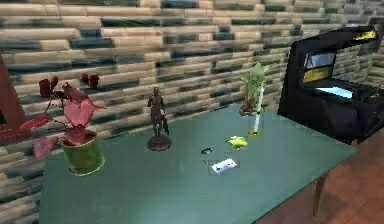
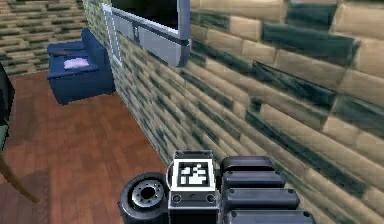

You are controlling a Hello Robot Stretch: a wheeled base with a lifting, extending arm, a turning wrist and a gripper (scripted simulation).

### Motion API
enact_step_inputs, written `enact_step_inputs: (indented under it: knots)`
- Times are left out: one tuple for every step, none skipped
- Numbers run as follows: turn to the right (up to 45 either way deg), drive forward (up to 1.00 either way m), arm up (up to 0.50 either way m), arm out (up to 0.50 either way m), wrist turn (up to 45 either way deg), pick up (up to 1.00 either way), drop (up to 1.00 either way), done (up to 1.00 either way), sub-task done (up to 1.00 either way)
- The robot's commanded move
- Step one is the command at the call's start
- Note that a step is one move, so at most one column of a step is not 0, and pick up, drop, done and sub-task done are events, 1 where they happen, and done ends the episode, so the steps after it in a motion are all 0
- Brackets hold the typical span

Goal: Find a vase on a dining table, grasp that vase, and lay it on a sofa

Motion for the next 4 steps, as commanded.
enact_step_inputs:
  knots:
    - [45.0,0.0,0.0,0.0,0.0,0.0,0.0,0.0,0.0]
    - [12.0,0.0,0.0,0.0,0.0,0.0,0.0,0.0,0.0]
    - [0.0,1.0,0.0,0.0,0.0,0.0,0.0,0.0,0.0]
    - [0.0,1.0,0.0,0.0,0.0,0.0,0.0,0.0,0.0]
